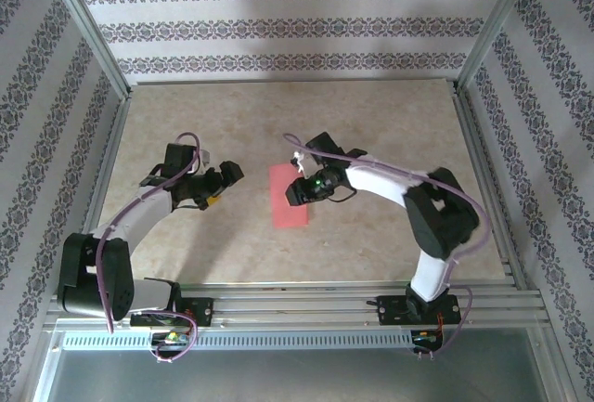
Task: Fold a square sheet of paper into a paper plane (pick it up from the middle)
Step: Third fold the triangle at the center of the table.
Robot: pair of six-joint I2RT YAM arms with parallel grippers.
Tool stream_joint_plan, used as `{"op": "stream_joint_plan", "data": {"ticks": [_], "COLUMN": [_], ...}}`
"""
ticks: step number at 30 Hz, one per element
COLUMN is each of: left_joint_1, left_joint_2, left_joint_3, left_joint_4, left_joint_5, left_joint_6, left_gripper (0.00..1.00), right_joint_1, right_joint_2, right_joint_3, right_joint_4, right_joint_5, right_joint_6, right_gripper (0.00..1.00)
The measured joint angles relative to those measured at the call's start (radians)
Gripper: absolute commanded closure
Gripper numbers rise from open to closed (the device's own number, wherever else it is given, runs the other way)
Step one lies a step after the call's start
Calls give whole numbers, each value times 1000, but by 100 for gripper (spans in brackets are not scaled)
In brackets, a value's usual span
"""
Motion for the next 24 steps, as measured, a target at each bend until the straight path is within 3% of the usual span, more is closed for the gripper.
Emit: {"op": "stream_joint_plan", "data": {"ticks": [5, 11, 15, 24], "left_joint_1": [-60, -143, -186, -216], "left_joint_2": [48, 122, 169, 233], "left_joint_3": [-1, 0, 0, 0], "left_joint_4": [56, 83, 90, 179], "left_joint_5": [40, 74, 87, 142], "left_joint_6": [-37, -55, -63, -114], "left_gripper": [2, 8, 14, 37], "right_joint_1": [22, 54, 60, 58], "right_joint_2": [-188, -142, -64, 45], "right_joint_3": [-49, -137, -148, -148], "right_joint_4": [108, 170, 181, 246], "right_joint_5": [134, 208, 219, 214], "right_joint_6": [267, 513, 590, 633], "right_gripper": [54, 57, 61, 62]}}
